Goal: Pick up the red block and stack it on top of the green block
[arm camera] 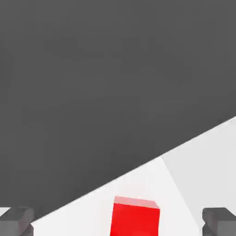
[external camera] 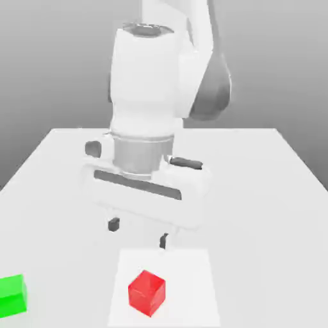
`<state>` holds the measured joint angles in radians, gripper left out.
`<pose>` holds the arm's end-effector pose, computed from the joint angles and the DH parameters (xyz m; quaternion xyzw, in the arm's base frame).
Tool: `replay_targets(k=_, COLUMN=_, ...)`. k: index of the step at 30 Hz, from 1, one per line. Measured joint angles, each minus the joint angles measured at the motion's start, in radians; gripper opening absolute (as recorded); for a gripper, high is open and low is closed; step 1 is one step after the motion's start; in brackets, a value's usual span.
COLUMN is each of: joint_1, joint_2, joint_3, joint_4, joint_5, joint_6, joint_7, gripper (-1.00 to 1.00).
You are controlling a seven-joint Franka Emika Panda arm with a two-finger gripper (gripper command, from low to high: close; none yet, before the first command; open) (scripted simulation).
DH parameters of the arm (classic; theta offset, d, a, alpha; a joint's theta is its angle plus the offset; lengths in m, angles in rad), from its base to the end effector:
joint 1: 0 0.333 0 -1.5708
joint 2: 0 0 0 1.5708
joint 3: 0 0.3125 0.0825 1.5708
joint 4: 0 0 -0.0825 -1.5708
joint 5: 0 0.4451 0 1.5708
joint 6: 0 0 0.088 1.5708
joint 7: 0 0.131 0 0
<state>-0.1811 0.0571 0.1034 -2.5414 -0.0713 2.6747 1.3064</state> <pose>0.4972 -0.0365 0.1781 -0.7887 0.6134 -0.0396 0.0104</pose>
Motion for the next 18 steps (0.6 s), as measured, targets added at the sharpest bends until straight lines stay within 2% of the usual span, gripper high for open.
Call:
replay_targets(k=3, joint_1=0.0, joint_2=0.105, joint_3=-0.001, joint_4=-0.019, joint_5=0.021, joint_6=0.059, joint_7=0.028, gripper=0.0)
replay_targets(k=7, joint_1=0.021, joint_2=0.25, joint_3=-0.028, joint_4=-0.003, joint_5=-0.006, joint_6=0.176, joint_7=0.056, gripper=0.0)
replay_targets(k=8, joint_1=0.027, joint_2=0.277, joint_3=-0.035, joint_4=0.001, joint_5=-0.011, joint_6=0.199, joint_7=0.06, gripper=-1.0)
replay_targets(k=14, joint_1=0.031, joint_2=0.29, joint_3=-0.039, joint_4=0.003, joint_5=-0.014, joint_6=0.211, joint_7=0.063, gripper=-1.0)
replay_targets(k=18, joint_1=0.017, joint_2=0.192, joint_3=-0.02, joint_4=-0.012, joint_5=0.013, joint_6=0.129, joint_7=0.044, gripper=-1.0)
